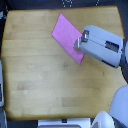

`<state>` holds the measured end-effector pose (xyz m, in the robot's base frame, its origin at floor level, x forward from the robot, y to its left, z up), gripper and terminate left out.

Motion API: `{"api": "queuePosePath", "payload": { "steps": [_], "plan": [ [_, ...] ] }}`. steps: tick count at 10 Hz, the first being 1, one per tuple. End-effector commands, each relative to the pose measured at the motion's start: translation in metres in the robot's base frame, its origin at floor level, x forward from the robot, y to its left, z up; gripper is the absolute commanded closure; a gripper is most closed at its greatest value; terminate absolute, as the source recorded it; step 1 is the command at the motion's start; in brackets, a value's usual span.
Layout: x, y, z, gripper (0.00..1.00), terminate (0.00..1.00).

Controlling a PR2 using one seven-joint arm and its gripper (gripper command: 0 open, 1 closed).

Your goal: Folding a cloth

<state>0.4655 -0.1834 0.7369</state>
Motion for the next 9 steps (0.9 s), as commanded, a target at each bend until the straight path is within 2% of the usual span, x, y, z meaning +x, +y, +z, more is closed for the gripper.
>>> {"api": "queuePosePath", "payload": {
  "steps": [1, 5, 6, 9],
  "plan": [
    [-0.004, -0.018, -0.013, 0.00, 0.00],
    [-0.008, -0.021, -0.019, 0.00, 0.00],
    [-0.010, -0.020, -0.019, 1.00, 0.00],
    [-0.002, -0.011, -0.016, 1.00, 0.00]
  ]
}}
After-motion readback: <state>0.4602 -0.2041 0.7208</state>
